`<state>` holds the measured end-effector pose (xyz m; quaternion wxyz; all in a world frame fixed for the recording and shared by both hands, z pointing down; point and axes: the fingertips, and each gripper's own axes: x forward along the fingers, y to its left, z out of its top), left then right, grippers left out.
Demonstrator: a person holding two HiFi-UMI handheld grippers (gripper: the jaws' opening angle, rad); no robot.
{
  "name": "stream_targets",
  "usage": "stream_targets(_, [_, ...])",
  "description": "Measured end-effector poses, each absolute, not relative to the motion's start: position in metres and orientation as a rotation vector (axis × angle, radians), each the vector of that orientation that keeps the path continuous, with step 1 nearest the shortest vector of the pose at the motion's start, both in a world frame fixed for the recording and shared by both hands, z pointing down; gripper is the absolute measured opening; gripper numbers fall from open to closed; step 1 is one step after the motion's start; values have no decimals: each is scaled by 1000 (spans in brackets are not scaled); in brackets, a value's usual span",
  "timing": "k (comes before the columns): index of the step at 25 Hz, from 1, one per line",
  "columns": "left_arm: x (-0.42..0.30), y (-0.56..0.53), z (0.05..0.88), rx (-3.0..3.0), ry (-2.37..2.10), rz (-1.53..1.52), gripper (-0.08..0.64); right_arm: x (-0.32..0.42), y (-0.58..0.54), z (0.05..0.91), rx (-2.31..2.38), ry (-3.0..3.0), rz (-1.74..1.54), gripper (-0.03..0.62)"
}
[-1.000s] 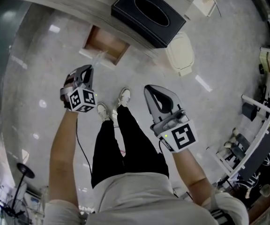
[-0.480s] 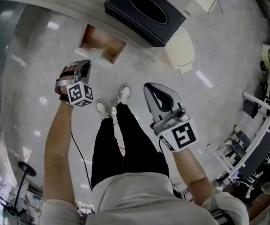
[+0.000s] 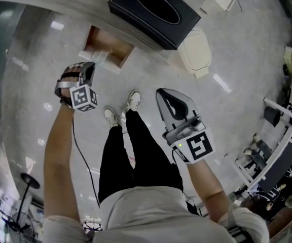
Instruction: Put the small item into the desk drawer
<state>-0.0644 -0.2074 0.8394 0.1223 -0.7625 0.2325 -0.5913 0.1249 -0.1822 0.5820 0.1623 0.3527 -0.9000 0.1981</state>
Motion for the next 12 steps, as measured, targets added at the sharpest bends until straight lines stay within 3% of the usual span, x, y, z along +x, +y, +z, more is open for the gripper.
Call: stream_targets(12, [-60, -214, 853, -2183, 581, -1760, 21, 134, -188, 591, 1005, -2568, 580, 23])
